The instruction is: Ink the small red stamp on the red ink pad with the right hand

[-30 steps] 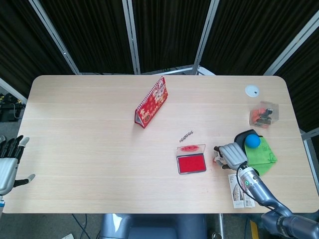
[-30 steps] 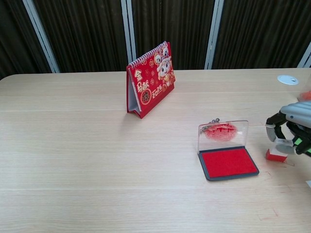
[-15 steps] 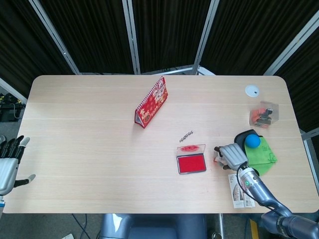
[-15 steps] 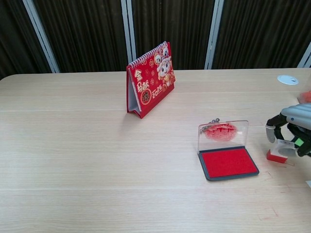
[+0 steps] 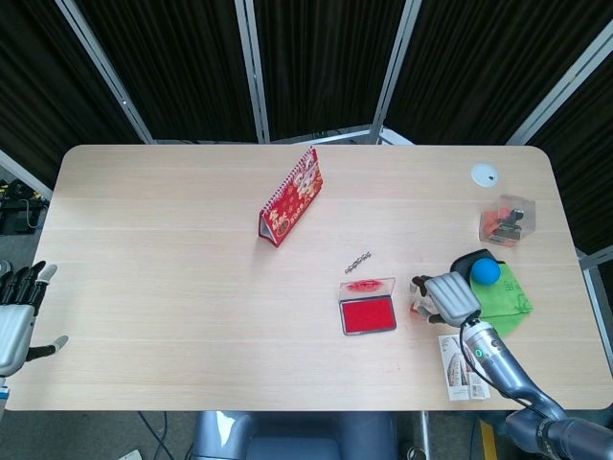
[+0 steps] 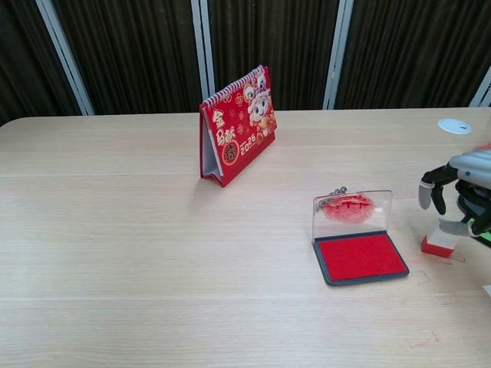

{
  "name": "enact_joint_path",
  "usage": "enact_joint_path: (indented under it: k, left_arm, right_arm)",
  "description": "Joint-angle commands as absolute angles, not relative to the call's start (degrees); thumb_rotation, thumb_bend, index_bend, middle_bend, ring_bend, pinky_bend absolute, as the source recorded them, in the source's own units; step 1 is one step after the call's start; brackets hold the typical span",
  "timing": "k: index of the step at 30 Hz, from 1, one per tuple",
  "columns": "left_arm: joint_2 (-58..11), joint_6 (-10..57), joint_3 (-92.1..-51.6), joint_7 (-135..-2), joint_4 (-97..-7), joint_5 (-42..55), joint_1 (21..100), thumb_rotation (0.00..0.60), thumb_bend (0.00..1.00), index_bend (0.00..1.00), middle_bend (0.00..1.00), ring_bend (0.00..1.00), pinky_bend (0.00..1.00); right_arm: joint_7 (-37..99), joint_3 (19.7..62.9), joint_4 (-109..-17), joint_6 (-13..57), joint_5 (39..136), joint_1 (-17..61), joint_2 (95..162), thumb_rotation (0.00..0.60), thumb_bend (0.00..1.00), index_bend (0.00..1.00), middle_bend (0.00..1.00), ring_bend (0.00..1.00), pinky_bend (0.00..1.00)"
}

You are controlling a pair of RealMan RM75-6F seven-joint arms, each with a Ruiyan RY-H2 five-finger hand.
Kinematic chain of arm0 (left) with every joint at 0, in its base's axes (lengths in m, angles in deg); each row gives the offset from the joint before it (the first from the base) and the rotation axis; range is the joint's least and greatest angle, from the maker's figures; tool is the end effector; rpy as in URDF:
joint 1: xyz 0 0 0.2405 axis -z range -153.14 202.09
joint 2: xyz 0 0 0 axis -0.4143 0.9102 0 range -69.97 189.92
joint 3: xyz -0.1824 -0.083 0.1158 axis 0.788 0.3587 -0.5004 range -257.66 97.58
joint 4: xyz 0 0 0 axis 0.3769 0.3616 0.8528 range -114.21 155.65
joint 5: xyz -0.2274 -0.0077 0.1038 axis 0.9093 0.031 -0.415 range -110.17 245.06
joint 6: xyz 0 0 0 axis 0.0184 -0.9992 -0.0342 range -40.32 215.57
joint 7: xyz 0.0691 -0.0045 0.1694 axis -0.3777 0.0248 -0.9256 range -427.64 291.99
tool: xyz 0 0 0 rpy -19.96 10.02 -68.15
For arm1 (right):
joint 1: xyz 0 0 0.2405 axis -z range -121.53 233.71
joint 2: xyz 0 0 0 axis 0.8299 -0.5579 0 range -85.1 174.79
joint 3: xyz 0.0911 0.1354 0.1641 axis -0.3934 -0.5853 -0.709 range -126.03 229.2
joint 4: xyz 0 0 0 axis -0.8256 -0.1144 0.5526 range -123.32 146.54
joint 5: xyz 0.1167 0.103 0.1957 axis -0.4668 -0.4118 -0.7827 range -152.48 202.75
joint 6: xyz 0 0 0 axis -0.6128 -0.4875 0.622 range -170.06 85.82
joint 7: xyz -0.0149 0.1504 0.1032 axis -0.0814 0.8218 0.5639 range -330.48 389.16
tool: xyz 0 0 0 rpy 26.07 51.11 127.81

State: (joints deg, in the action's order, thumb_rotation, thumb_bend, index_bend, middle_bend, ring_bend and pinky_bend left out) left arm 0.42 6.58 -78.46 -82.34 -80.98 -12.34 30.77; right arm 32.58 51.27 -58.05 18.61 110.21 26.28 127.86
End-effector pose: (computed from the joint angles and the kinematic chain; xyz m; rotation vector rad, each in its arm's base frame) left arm -0.2946 0.2192 0.1085 -1.4388 -0.8759 -0.6879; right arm -0.2651 -0.3372 -0.0258 1.8671 -0.9112 0.8306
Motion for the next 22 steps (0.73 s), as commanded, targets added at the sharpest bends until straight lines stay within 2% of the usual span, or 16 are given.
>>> enact_joint_path:
  k: [1,4,7,9,11,12,14,15,17,19,22]
  left_arm:
    - [0.76,6.18,-78.59,-81.84,-81.27,-12.85,30.55,0.6,0.0,0.0,0.0,0.0,0.0]
    - [1.2,5.62,-78.77,-81.1,-81.52,-13.59,30.27,0.6,0.0,0.0,0.0,0.0,0.0]
    - [1.92,4.73,-78.96,-79.64,-81.73,-14.64,29.81,0.6,0.0,0.0,0.0,0.0,0.0]
    - [2.2,4.46,-79.03,-78.94,-81.7,-15.06,29.67,0.6,0.0,0.0,0.0,0.0,0.0]
    - [2.53,4.13,-79.12,-77.84,-81.54,-15.79,29.56,0.6,0.0,0.0,0.0,0.0,0.0]
    - [2.65,3.98,-79.17,-77.31,-81.36,-16.13,29.5,0.6,0.0,0.0,0.0,0.0,0.0]
    - [2.81,3.52,-79.16,-76.28,-80.9,-16.75,29.38,0.6,0.0,0.0,0.0,0.0,0.0]
    - [2.85,3.18,-79.15,-75.63,-80.49,-17.2,29.29,0.6,0.0,0.0,0.0,0.0,0.0]
    - [2.88,2.62,-79.29,-74.76,-80.01,-18.06,29.11,0.6,0.0,0.0,0.0,0.0,0.0]
    - [2.97,2.22,-79.54,-73.98,-79.79,-18.98,28.95,0.6,0.0,0.0,0.0,0.0,0.0]
    - [3.1,1.18,-79.85,-72.97,-79.26,-20.48,28.59,0.6,0.0,0.0,0.0,0.0,0.0]
  right_arm:
    - [33.68,51.01,-63.37,23.27,112.58,27.66,123.57,0.6,0.28,0.4,0.48,0.8,1.0]
    - [34.15,51.0,-67.14,27.44,114.03,29.27,120.36,0.6,0.27,0.39,0.48,0.8,1.0]
    - [34.75,51.17,-70.89,34.33,116.13,32.36,116.52,0.6,0.22,0.34,0.44,0.72,0.98]
    - [35.31,51.32,-71.87,37.58,116.97,33.98,115.27,0.6,0.13,0.26,0.37,0.62,0.88]
    - [36.62,51.53,-73.26,41.38,117.3,36.29,113.94,0.6,0.02,0.17,0.24,0.45,0.66]
    - [37.3,51.63,-73.86,42.97,117.29,37.36,113.47,0.6,0.0,0.13,0.19,0.37,0.58]
    - [38.92,52.04,-75.19,45.79,116.93,39.68,112.53,0.6,0.0,0.04,0.05,0.11,0.3]
    - [40.11,52.55,-76.21,47.1,116.51,41.22,111.79,0.6,0.0,0.02,0.02,0.06,0.21]
    - [40.86,53.34,-77.14,48.02,116.18,42.8,110.64,0.6,0.0,0.0,0.0,0.0,0.05]
    - [39.87,53.82,-77.07,49.01,116.25,43.94,109.87,0.6,0.0,0.0,0.0,0.0,0.0]
    - [35.45,54.41,-76.06,50.57,116.52,45.73,109.29,0.6,0.0,0.0,0.0,0.0,0.0]
